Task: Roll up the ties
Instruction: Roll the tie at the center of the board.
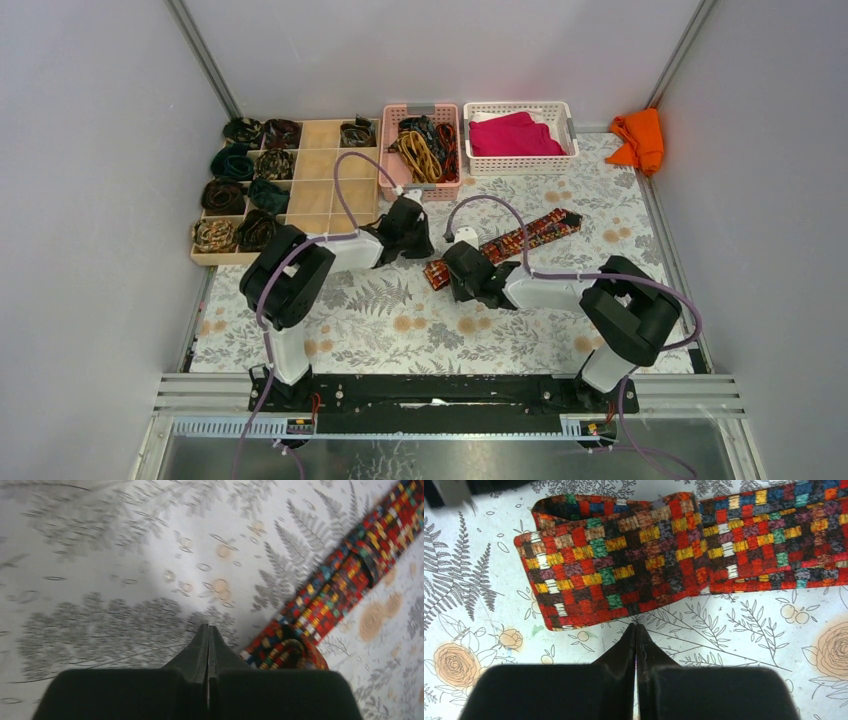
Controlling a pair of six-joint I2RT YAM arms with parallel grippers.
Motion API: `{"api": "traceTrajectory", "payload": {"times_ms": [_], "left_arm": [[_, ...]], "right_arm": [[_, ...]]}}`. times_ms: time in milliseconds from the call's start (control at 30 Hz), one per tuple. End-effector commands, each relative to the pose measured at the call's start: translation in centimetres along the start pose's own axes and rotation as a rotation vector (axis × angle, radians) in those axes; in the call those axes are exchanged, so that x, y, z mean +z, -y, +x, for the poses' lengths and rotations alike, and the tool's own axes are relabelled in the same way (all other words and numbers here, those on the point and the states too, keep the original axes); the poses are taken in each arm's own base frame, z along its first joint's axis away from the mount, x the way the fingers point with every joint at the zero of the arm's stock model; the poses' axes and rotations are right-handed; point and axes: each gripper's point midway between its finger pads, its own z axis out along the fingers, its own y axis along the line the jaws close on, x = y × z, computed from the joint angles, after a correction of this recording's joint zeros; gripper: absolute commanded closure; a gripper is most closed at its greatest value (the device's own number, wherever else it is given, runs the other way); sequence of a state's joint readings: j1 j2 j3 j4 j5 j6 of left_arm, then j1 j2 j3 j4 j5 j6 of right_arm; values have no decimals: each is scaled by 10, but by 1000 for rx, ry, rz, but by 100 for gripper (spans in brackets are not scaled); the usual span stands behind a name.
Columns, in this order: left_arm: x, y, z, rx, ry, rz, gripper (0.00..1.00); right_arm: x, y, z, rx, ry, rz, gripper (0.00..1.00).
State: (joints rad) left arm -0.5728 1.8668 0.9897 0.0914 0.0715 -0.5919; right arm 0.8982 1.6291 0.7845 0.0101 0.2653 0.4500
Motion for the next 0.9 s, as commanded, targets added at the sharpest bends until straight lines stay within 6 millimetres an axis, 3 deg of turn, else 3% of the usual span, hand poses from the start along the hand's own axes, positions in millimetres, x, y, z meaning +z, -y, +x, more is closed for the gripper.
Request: {"api": "traceTrajectory", "payload": {"times_ms": [0, 267, 433, 667, 867], "left_arm": [[-1, 8, 28, 65, -47, 21, 100], [-18, -5, 59, 61, -89, -12, 100], [-17, -13, 72, 59, -112, -23, 100], [-10, -15, 66, 81, -111, -55, 100], [-10, -34, 41, 92, -77, -196, 100]], "right_arm": [[1, -23, 5, -27, -46, -72, 100], [10, -58, -3, -36, -53, -182, 100], [14, -68, -9, -32, -57, -200, 100], [3, -55, 1, -60, -62, -129, 100], [-8, -27, 19, -41, -75, -31, 100]]}}
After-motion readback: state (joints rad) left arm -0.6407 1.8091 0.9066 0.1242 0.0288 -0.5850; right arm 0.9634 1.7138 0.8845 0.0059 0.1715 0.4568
